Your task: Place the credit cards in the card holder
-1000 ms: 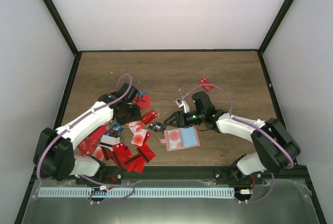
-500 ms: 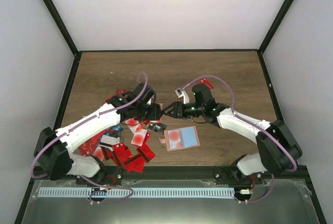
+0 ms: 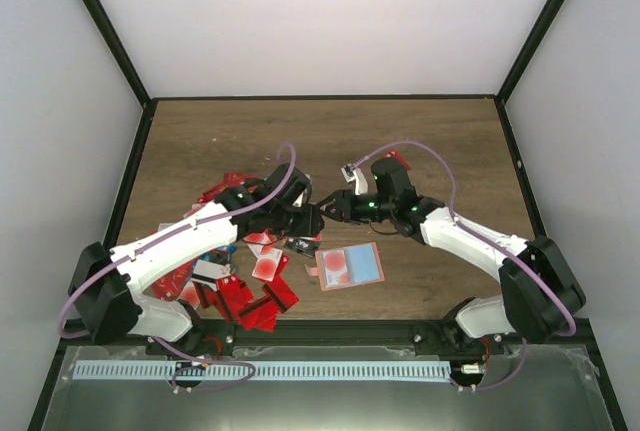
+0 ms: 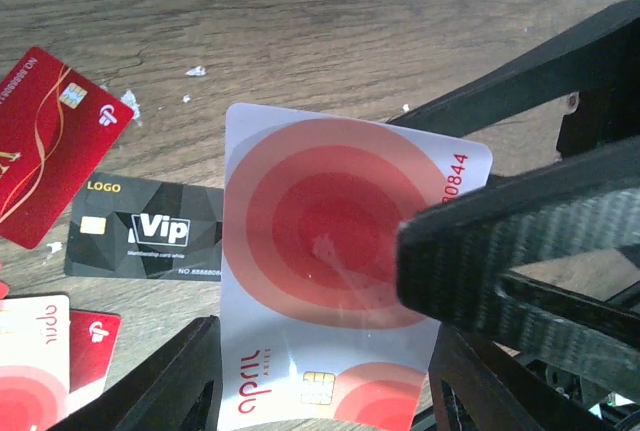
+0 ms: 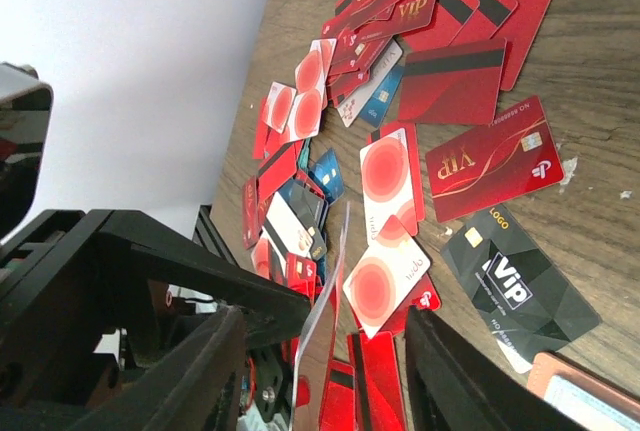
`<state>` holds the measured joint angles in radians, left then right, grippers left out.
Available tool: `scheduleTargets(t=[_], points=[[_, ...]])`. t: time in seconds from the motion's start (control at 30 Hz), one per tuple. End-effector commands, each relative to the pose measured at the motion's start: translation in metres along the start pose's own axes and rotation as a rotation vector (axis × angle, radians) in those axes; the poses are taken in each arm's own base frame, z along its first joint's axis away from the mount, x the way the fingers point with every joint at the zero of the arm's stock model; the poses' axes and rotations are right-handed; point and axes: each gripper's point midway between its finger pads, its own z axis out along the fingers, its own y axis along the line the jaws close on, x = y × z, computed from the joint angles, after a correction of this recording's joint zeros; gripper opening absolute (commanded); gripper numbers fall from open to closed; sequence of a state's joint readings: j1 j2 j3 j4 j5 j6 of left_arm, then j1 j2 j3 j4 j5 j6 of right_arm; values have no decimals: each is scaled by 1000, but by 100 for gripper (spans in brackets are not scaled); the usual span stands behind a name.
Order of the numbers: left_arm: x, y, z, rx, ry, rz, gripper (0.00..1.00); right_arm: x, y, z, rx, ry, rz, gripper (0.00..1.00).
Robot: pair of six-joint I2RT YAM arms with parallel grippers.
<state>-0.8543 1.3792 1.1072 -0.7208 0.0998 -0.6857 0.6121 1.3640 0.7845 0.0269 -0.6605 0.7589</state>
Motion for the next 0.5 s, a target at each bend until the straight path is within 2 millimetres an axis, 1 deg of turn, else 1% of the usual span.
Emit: scheduleTargets(t=[0.0,0.2,0.33,0.4,0.47], points=[[-11,-14,-1,31,-30,-22,55,-10,10,-2,-8,-15,-5,41],[-14,-21,3,47,-39,-18,55,-5,12,-4,-21,-2,-4,18],[-15,-22,3,52,-44,-14,55,-1,9,-3,-25,8,0,7],[-16,-22,2,55,-49,-12,57,1,7,-3,-22,11,0,2],[-16,-23,0,61,-52,-7,60,2,7,-3,-20,12,-5,1]])
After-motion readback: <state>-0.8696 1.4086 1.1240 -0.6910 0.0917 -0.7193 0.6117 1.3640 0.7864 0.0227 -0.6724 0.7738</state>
